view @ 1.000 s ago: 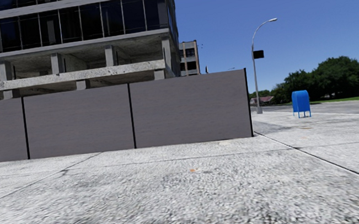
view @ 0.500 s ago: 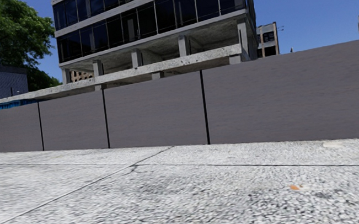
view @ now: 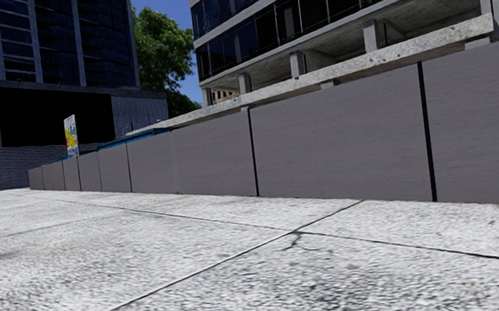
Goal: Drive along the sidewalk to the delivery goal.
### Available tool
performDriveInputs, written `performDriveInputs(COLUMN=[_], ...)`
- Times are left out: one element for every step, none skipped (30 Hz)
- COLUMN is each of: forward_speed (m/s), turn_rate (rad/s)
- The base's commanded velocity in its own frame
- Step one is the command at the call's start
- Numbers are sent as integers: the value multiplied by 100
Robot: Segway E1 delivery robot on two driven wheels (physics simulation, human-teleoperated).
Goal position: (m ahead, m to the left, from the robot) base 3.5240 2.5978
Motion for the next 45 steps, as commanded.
performDriveInputs(forward_speed=[145, 145, 145, 145, 145, 145, 145, 145, 145, 145, 145, 145, 145, 145, 145, 145, 145, 145, 145, 145, 145, 145, 145, 145, 145, 145, 145, 145, 145, 145, 145, 145, 145, 145, 145, 145, 145, 145, 145, 145, 145, 145, 145, 145, 145], turn_rate=[80, 80, 80, 80, 80, 80, 80, 80, 80, 80, 80, 80, 80, 80, 80, 80, 80, 80, 80, 80, 80, 75, 64, 55, 35, 13, 13, 3, 0, 0, 0, 0, 0, 0, 0, 0, 0, 0, 0, 0, 0, 0, 0, 5, 5])
